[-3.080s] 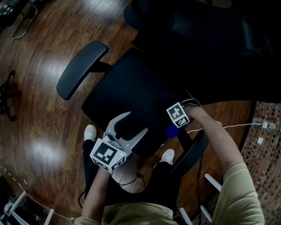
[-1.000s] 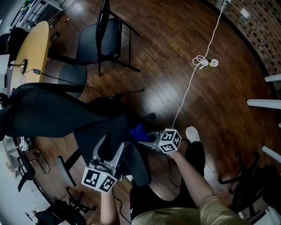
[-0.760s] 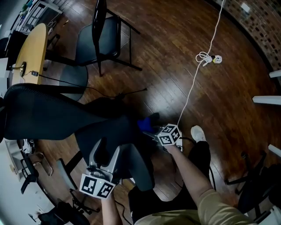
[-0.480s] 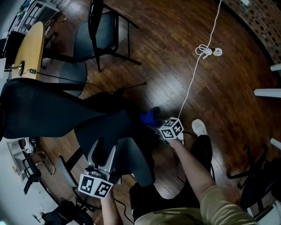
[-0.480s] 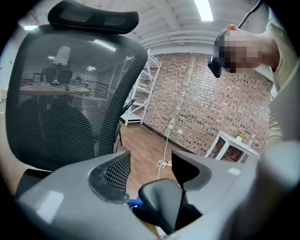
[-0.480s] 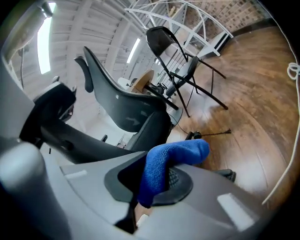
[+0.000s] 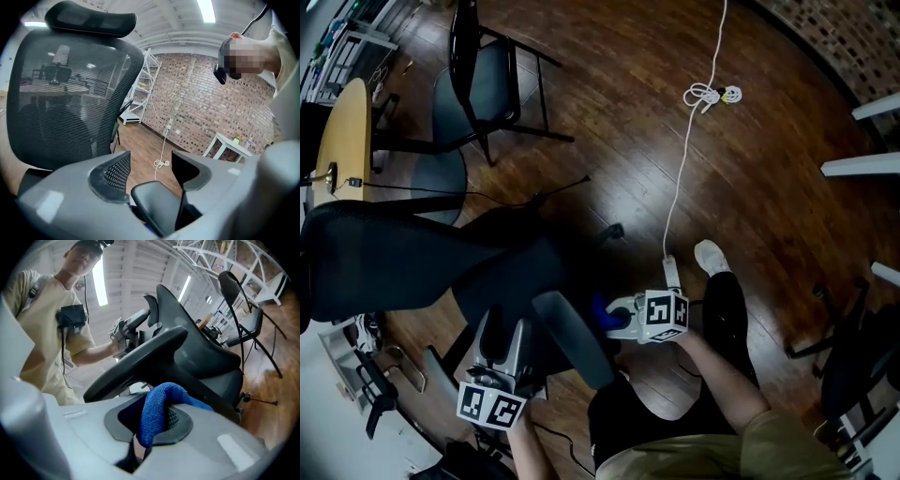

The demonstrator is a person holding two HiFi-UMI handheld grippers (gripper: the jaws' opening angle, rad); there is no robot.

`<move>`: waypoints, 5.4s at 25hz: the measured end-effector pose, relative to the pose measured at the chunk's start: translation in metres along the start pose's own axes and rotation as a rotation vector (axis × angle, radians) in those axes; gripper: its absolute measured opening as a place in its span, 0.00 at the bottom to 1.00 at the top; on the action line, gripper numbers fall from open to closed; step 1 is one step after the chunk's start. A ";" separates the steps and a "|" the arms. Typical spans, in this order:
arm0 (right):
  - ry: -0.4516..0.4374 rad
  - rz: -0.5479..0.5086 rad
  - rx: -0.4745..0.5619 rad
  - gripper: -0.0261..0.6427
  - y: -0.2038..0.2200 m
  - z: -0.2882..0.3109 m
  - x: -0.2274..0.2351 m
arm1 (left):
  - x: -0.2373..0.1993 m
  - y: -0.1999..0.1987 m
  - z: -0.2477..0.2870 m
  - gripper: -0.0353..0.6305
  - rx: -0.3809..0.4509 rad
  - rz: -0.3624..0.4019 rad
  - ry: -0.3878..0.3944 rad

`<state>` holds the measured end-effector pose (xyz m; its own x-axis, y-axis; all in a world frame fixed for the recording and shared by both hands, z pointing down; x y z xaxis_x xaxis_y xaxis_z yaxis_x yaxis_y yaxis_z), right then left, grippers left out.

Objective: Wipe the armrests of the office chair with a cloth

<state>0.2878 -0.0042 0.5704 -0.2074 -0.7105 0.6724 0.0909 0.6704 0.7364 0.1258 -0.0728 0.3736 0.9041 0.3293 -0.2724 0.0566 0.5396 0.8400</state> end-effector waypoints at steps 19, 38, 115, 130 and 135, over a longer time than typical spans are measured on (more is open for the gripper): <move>0.210 0.039 -0.385 0.07 0.097 0.012 0.183 | -0.030 0.050 0.002 0.44 0.023 0.066 -0.076; 0.010 0.607 0.175 0.06 0.072 -0.024 0.249 | -0.058 0.074 -0.008 0.44 0.070 -0.004 -0.134; 0.349 0.486 -0.055 0.05 0.095 0.018 0.159 | -0.031 0.104 -0.030 0.44 0.013 -0.049 -0.012; -0.267 0.258 0.119 0.05 0.022 0.007 0.052 | -0.031 0.109 -0.027 0.44 0.065 -0.076 0.016; -0.417 0.235 0.198 0.06 0.005 0.005 0.030 | -0.032 0.112 -0.036 0.44 0.058 -0.075 0.019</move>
<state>0.2771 -0.0209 0.5938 -0.5781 -0.4175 0.7011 0.0035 0.8579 0.5138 0.0877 0.0052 0.4598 0.8884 0.3043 -0.3436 0.1486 0.5175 0.8427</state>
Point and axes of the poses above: the fingertips, and each gripper's own axes: z forward along the fingers, x to its right, y out of its underside, the point moved 7 cm from there along -z, backward along the fingers, and after that the axes turned 3 degrees about z, right-handed, at the moved point
